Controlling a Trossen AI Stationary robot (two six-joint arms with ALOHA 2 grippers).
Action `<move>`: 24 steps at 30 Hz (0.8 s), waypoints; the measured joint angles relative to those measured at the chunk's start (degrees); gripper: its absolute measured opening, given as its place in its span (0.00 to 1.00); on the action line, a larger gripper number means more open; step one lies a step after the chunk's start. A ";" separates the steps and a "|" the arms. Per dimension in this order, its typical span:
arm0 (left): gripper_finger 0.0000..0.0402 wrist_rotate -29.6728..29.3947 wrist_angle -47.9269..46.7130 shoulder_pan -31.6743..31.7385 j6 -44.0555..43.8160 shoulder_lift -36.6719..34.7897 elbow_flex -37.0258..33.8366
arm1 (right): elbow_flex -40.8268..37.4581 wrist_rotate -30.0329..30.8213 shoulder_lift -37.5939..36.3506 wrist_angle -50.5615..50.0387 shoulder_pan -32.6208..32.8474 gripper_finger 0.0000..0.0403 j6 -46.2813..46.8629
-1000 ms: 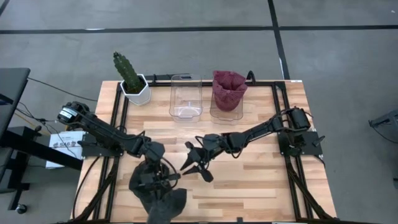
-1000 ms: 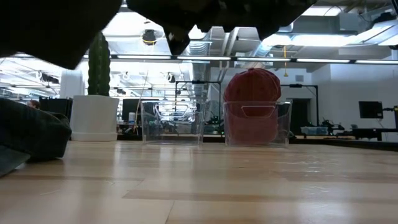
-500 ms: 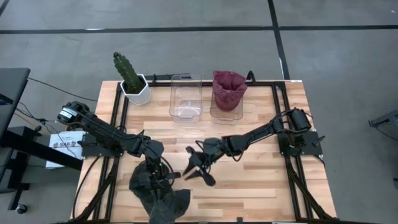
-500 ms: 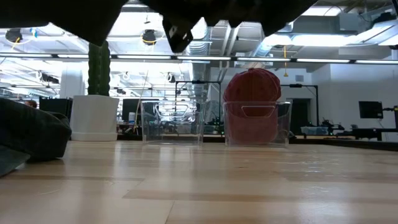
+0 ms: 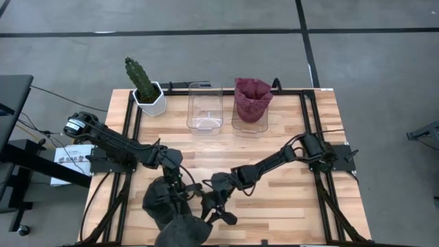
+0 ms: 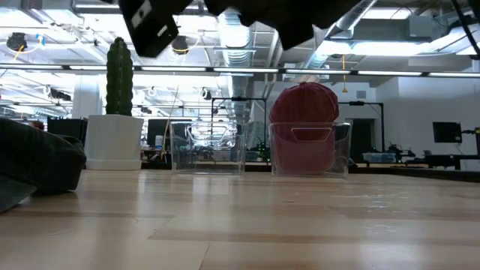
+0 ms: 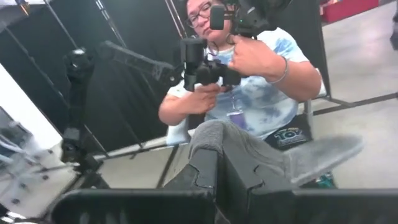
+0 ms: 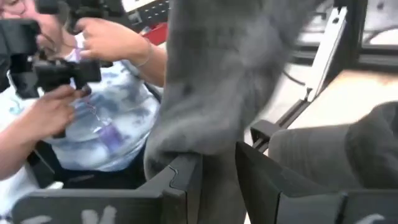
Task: Pick & Place hat
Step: Put the right black head cap into the left transparent bin
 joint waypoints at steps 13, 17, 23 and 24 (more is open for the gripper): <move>0.02 1.15 -0.08 -0.62 -3.93 0.02 -1.80 | 0.41 0.77 -3.56 -2.14 2.32 0.22 -17.60; 0.02 0.74 0.00 -0.76 -3.96 0.02 -3.07 | 0.37 2.00 -3.54 -2.36 3.58 0.22 -24.35; 0.02 0.52 0.11 -0.74 -6.83 0.02 -3.78 | 0.38 4.39 -4.60 -2.68 5.07 0.22 -27.03; 0.02 0.54 0.09 -0.74 -7.47 0.02 -3.78 | 0.39 4.54 -5.11 -3.17 5.08 0.22 -27.09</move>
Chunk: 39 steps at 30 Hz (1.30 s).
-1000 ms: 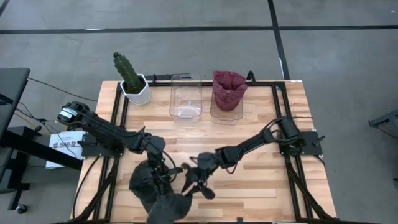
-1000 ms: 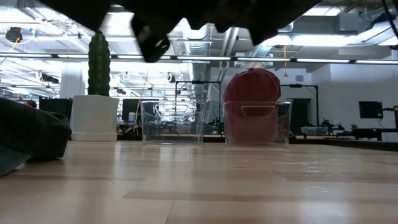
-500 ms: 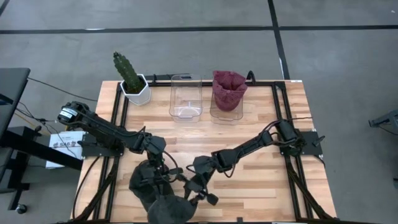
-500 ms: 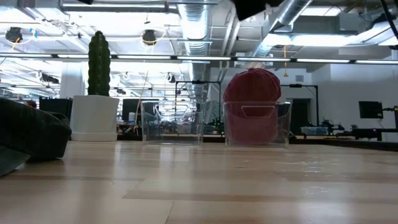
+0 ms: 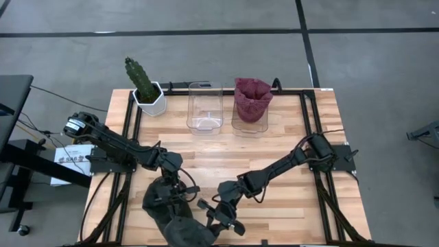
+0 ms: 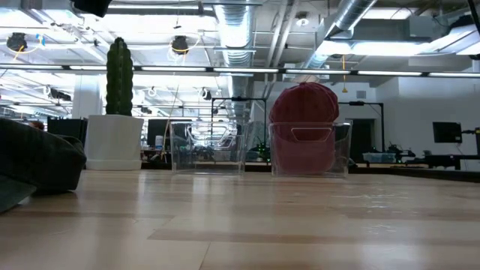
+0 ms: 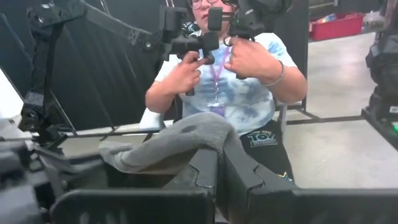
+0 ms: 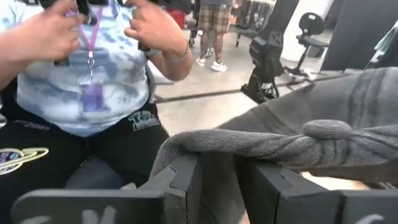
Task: Pick & Place hat
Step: Put the right black head cap into the left transparent bin
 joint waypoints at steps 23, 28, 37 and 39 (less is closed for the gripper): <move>0.02 -3.69 0.39 0.96 -2.42 0.00 0.00 | -0.02 -0.07 -4.04 -3.70 -0.02 0.23 18.25; 0.02 -3.67 0.39 0.92 -2.42 0.00 0.00 | -0.02 -0.53 -4.04 -4.22 -0.49 0.30 20.58; 0.02 -3.76 0.39 0.92 -2.44 0.00 0.00 | -0.02 -5.01 -4.02 -4.31 -0.57 0.55 22.17; 0.02 -3.84 0.39 0.92 -2.45 0.00 0.00 | -0.02 -5.81 -4.01 -4.15 -0.60 0.59 22.91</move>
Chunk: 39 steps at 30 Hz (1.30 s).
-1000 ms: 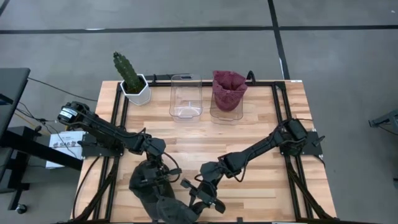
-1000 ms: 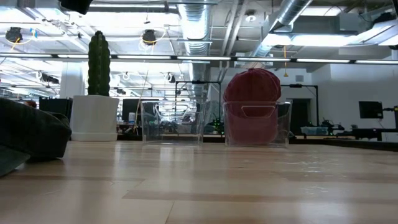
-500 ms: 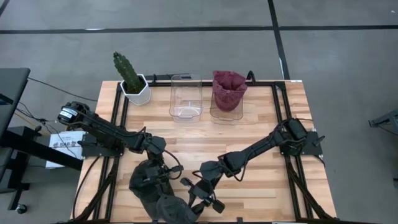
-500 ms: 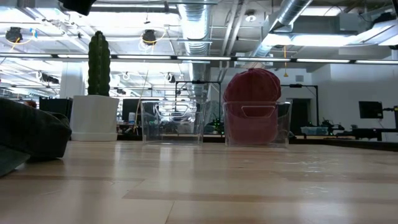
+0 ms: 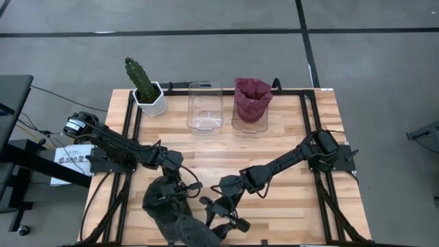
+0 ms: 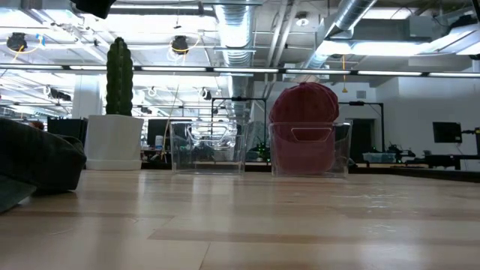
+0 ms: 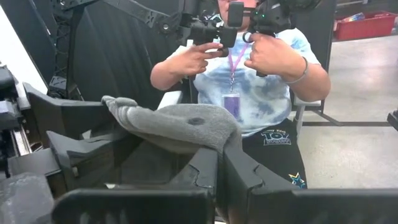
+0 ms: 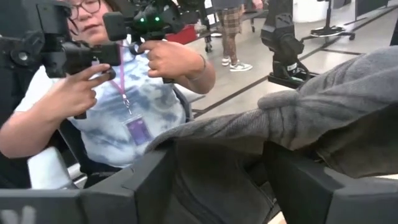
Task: Pick & Place hat
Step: Put the right black head cap into the left transparent bin
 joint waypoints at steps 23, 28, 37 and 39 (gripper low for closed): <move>0.02 0.23 -0.90 -0.55 -0.41 -0.02 0.04 | 0.00 -5.51 0.03 0.19 -2.87 0.62 2.16; 0.02 0.21 -1.14 -0.55 -0.41 -0.02 0.04 | 0.00 -6.20 0.03 0.21 -2.91 0.62 2.05; 0.02 0.23 -1.34 -0.55 -0.41 -0.02 0.04 | 0.00 -6.44 0.03 0.23 -3.76 0.62 2.18; 0.02 0.23 -1.77 -0.55 -0.43 -0.02 0.04 | 0.00 -6.44 0.03 0.21 -4.06 0.62 2.82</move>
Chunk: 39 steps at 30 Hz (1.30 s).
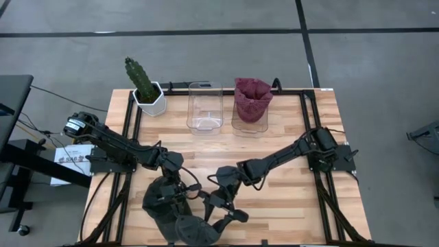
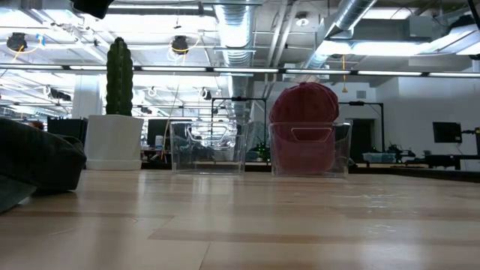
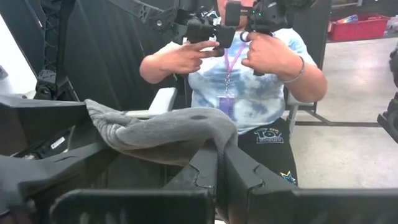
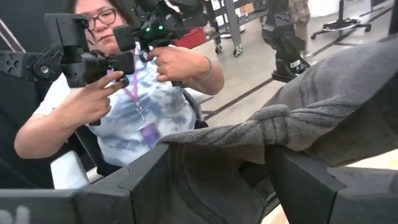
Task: Pick & Place hat
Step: Put the right black head cap into the left transparent bin
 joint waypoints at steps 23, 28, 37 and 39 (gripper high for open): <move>0.02 -0.04 -0.93 0.00 0.07 -0.04 0.00 | -0.02 -2.87 0.07 -2.43 -2.35 0.62 6.10; 0.02 -0.02 -1.83 0.00 0.14 -0.04 0.02 | -0.04 -4.59 0.07 -2.85 -2.73 0.62 6.38; 0.02 -0.02 -3.77 0.00 0.06 -0.04 0.02 | -0.04 -7.06 0.07 -4.27 -4.00 0.62 6.92; 0.02 -0.02 -4.21 0.00 0.09 -0.04 0.02 | -0.04 -7.10 0.07 -4.42 -4.09 0.62 6.97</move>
